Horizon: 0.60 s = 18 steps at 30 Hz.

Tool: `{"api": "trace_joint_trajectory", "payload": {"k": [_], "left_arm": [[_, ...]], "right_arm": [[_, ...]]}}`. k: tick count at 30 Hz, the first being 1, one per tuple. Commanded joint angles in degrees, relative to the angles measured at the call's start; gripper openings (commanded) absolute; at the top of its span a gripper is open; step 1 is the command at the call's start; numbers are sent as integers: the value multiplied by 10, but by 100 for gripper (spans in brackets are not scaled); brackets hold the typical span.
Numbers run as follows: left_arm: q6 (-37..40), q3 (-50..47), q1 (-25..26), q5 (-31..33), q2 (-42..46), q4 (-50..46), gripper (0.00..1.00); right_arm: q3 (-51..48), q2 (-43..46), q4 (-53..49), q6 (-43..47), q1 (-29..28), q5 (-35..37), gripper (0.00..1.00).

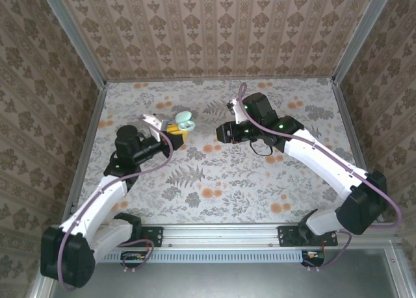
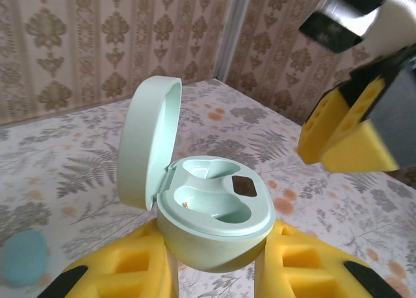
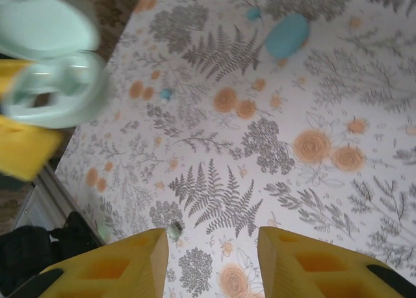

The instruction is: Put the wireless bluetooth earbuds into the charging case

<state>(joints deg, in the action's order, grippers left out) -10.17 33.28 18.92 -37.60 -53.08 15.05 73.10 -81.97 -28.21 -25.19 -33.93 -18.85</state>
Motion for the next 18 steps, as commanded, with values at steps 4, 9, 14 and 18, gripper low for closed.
{"api": "trace_joint_trajectory", "payload": {"k": [4,9,14,18], "left_arm": [[62,-4,-30,34,71,-133,11],[75,-9,-40,88,136,-194,11],[92,-5,-42,134,198,-239,11],[92,6,-42,158,236,-265,11]], "right_arm": [[-12,-50,-5,-69,-35,56,39],[-56,-83,49,-131,-106,70,37],[-78,-137,121,-159,-192,63,33],[-50,-192,141,-105,-230,36,31]]}}
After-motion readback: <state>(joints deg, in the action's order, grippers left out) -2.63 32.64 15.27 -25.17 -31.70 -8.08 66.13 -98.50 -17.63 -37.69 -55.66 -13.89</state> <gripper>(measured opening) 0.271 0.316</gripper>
